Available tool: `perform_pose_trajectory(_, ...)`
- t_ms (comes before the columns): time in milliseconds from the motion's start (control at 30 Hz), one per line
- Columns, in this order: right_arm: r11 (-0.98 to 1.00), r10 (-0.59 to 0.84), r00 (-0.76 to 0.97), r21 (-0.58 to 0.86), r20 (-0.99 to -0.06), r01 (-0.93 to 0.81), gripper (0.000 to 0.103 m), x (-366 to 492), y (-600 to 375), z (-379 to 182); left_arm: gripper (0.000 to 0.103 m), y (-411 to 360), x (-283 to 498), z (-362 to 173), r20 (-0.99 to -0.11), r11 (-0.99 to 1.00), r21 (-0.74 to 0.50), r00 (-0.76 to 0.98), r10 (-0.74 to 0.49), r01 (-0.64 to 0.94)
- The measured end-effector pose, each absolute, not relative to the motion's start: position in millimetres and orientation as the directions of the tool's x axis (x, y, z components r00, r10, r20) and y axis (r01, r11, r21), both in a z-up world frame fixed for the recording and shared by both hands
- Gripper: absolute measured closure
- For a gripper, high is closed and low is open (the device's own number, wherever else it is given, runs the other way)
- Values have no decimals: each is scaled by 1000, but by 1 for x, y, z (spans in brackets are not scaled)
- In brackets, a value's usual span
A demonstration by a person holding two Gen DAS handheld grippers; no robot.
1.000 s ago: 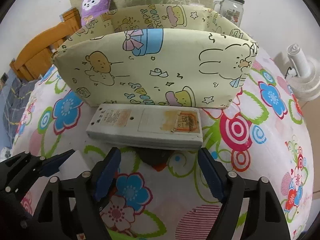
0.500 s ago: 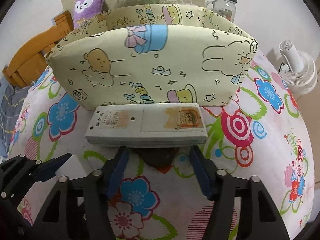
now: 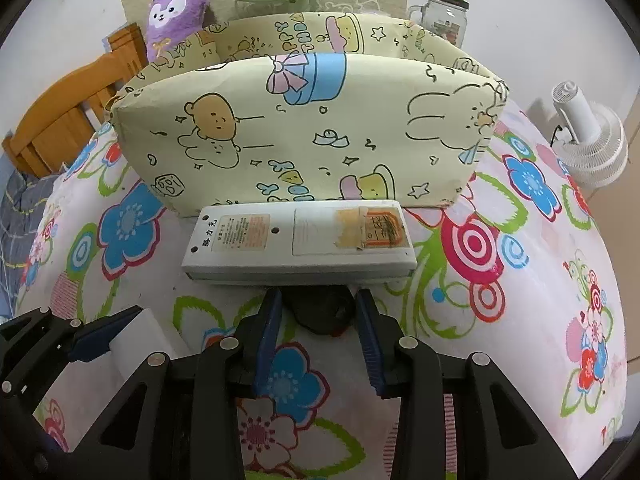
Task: Organize rigid objects
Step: 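Move the right tool to the black car key while the left tool holds the sponge, then close the right tool on the black car key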
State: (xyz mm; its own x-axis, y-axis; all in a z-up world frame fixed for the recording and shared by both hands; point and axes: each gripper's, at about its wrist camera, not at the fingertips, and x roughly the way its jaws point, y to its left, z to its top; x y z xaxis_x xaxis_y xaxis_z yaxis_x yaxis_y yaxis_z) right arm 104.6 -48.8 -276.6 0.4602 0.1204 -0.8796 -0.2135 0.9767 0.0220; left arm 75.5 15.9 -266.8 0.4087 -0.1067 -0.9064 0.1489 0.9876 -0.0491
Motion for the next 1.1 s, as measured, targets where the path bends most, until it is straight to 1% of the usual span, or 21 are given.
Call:
perform_pose_trajectory(67,978,122,457,27,-881,-208,64,103,-52,-275,45,15,74,-266,-908,987,-50,406,-108,151)
perform_pose_trajectory(100,978,123,454,30,-882,-205,68,101,-54,-274,45,14,74,-266,-908,987,-51,405,-109,152)
perform_pose_trajectory(533,982,123,417,50,-901,-183,67,86,-75,-272,45,-2,64,-263,-907,980,-52,401,-128,194)
perform_pose_trajectory(567,982,116,412,43,-904,-183,66,87,-75,-273,45,-2,64,-265,-909,980,-52,398,-127,193)
perform_pose_trajectory(600,981,111,405,36,-908,-188,61,87,-75,-275,45,-2,64,-266,-910,980,-51,395,-125,192)
perform_pose_trajectory(633,981,104,407,26,-907,-193,54,88,-75,-275,45,-2,64,-266,-911,980,-51,394,-124,190)
perform_pose_trajectory(667,979,104,411,21,-906,-201,51,88,-75,-275,45,-1,64,-266,-911,981,-54,393,-126,189)
perform_pose_trajectory(800,968,92,418,-17,-904,-250,47,92,-72,-277,45,0,65,-268,-914,982,-54,388,-121,180)
perform_pose_trajectory(900,962,97,418,-23,-903,-273,47,95,-69,-278,45,1,65,-268,-914,983,-57,387,-121,173)
perform_pose_trajectory(967,959,119,407,-2,-905,-284,54,96,-68,-278,45,3,66,-268,-913,984,-62,388,-123,166)
perform_pose_trajectory(1033,959,121,403,1,-907,-285,64,97,-67,-278,45,4,66,-268,-914,985,-63,388,-121,159)
perform_pose_trajectory(1100,961,125,395,12,-910,-277,64,98,-68,-277,45,4,66,-267,-913,986,-70,389,-125,152)
